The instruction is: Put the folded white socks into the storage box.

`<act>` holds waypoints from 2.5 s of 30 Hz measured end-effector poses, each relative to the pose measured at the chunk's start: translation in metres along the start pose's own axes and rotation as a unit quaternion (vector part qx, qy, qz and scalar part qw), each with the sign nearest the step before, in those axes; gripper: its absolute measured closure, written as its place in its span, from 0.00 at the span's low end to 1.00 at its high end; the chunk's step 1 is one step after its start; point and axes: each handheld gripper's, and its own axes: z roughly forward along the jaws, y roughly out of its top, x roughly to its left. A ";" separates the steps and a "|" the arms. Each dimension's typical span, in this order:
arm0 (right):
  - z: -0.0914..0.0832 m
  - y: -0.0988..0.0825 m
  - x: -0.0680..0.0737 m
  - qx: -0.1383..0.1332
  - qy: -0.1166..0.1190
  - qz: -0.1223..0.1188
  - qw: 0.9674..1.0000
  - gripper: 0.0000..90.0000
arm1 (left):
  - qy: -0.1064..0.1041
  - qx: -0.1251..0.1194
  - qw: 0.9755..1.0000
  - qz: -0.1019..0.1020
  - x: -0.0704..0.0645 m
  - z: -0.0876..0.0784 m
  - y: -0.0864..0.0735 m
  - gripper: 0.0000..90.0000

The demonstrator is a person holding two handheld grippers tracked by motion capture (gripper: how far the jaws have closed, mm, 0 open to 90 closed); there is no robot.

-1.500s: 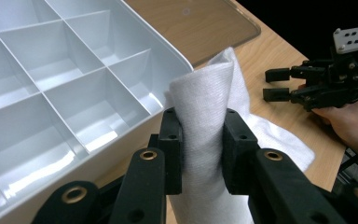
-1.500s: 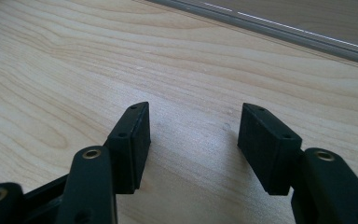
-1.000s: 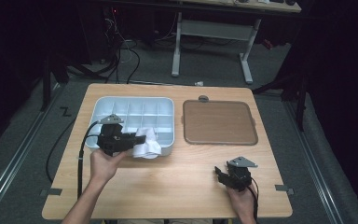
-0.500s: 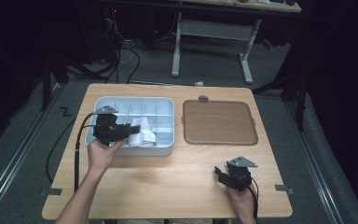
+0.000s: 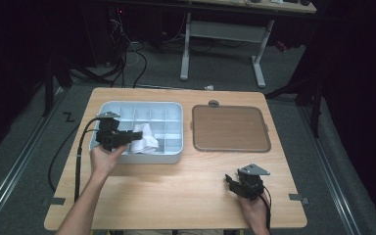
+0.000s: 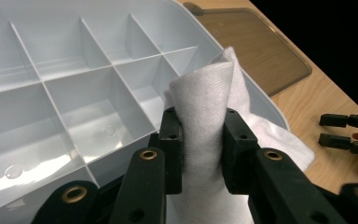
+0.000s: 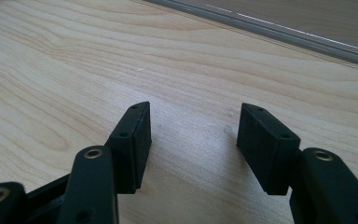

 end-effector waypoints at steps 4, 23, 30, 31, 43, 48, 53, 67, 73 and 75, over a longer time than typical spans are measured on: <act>0.000 0.001 0.002 0.000 -0.001 -0.007 1.000 0.50 | 0.013 0.002 1.000 0.007 0.010 0.001 -0.002 0.81; 0.001 0.001 0.001 0.000 0.003 -0.002 1.000 0.49 | 0.059 0.020 0.995 0.073 0.021 0.015 -0.016 0.82; 0.001 0.001 0.000 0.001 0.003 -0.001 1.000 0.49 | 0.065 0.025 0.994 0.081 0.023 0.019 -0.020 0.82; 0.001 0.001 0.000 0.001 0.003 -0.001 1.000 0.49 | 0.066 0.025 0.994 0.082 0.023 0.019 -0.020 0.82; 0.002 0.001 0.000 0.002 -0.003 0.006 1.000 0.49 | 0.075 0.039 0.992 0.099 0.025 0.022 -0.026 0.82; 0.002 0.002 0.000 0.002 -0.003 0.007 1.000 0.49 | 0.071 0.037 0.993 0.085 0.028 0.022 -0.026 0.82; 0.002 0.002 0.000 0.001 -0.004 0.007 1.000 0.49 | 0.072 0.041 0.993 0.083 0.030 0.022 -0.026 0.82; 0.002 0.002 -0.001 0.002 -0.010 0.012 1.000 0.49 | 0.108 0.071 0.987 0.095 0.028 0.031 -0.031 0.82; 0.002 0.002 -0.001 0.002 -0.011 0.013 1.000 0.49 | 0.114 0.073 0.985 0.105 0.027 0.034 -0.035 0.83; 0.002 0.002 -0.001 0.002 -0.011 0.013 1.000 0.49 | 0.116 0.073 0.985 0.106 0.027 0.035 -0.036 0.83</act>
